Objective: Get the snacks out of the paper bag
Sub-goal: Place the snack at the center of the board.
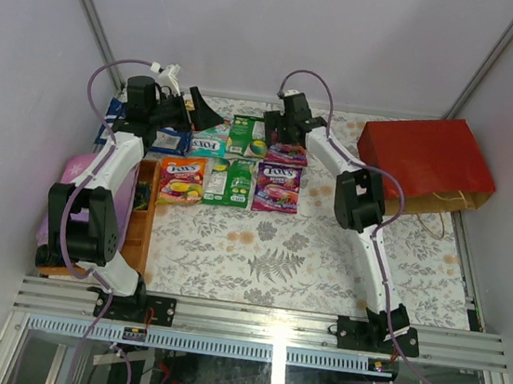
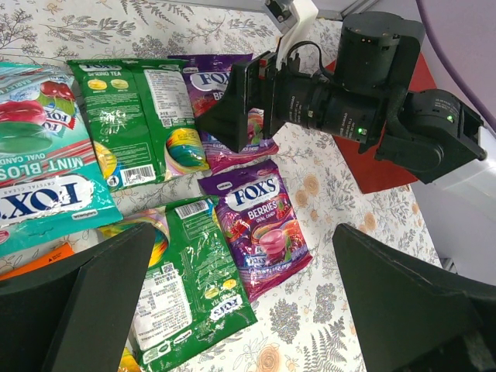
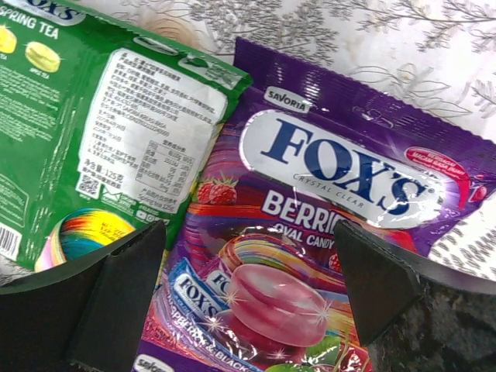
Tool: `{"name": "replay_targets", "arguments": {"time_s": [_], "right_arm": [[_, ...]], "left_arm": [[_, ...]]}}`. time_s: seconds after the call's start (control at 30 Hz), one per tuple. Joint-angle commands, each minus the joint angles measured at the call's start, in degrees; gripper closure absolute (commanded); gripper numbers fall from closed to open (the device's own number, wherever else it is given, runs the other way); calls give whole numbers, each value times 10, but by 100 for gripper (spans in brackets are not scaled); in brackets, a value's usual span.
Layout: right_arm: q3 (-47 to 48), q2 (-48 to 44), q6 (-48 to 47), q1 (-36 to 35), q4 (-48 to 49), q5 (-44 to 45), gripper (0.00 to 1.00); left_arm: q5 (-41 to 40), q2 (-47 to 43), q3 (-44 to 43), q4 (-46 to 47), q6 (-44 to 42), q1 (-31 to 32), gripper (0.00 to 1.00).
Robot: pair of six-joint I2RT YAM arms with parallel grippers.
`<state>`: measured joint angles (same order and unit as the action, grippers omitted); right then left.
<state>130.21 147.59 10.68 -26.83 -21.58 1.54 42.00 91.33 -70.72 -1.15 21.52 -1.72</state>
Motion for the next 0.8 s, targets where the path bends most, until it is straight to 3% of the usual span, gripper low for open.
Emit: {"name": "replay_targets", "arguments": {"time_s": [0.0,0.23,0.43,0.6,0.77], "right_arm": [[39,13,-1,-20,-10,-36,3],[35,-20,-8,-19,-17,-19,3],[-94,-208,-9,-14,70,13,1],[-401,-446,64,-10,276,35,1],[-828,-716,336,-9,612,65,0]], "left_arm": [[0,5,-19,0,-11,-5,0],[0,4,-21,-4,-13,-5,0],[3,4,-21,-3,-11,-6,0],[2,-1,-18,1,-10,-6,0],[10,-4,-15,11,-3,-5,0]]}}
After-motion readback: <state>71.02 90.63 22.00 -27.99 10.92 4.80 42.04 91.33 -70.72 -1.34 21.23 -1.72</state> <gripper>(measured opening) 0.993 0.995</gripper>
